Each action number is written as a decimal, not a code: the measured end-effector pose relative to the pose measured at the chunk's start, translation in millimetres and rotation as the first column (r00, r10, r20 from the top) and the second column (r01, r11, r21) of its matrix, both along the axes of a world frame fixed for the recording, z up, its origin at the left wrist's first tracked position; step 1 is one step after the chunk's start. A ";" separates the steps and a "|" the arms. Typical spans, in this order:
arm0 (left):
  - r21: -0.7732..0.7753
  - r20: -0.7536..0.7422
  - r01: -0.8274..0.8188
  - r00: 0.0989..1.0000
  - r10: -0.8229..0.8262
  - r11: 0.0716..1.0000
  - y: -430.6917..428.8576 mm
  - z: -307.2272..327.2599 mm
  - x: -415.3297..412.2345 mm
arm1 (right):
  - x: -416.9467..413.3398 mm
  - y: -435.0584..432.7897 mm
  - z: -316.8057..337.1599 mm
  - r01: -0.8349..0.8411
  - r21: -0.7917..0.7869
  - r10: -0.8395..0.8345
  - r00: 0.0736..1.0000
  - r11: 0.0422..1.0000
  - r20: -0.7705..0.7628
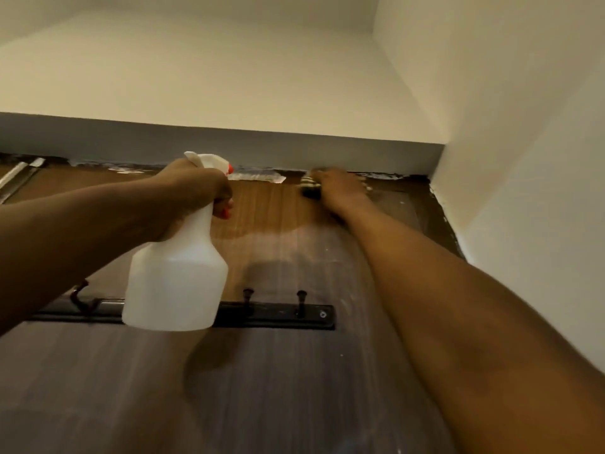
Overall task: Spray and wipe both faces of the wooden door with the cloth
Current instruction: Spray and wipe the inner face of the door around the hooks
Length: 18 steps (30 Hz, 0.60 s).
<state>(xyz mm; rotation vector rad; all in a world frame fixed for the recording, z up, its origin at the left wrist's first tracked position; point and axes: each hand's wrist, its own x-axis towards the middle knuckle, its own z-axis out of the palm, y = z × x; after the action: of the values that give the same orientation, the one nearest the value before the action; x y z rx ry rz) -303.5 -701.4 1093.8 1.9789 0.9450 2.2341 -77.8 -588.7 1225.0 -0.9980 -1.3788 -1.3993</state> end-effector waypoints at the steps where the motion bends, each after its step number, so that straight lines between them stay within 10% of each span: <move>1: 0.001 -0.001 -0.008 1.000 0.008 1.000 1.9 1.7 7.8 | -6.9 0.5 1.0 -0.023 -0.004 0.023 1.000 1.000 0.019; 9: -0.033 -0.024 -0.046 0.999 0.045 0.998 12.0 -2.7 40.4 | 36.2 -0.7 -67.7 -0.111 0.029 0.099 0.960 0.993 0.260; 18: -0.044 -0.040 0.011 0.999 -0.013 0.999 16.5 -11.5 60.6 | 99.1 -1.6 -17.5 -0.121 -0.072 0.104 0.973 0.990 -0.208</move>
<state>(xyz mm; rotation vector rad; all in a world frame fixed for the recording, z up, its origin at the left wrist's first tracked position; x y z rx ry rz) -242.9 -684.9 1082.3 2.0126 0.9750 2.1559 21.3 -590.4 1207.5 -1.0699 -1.3283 -1.1301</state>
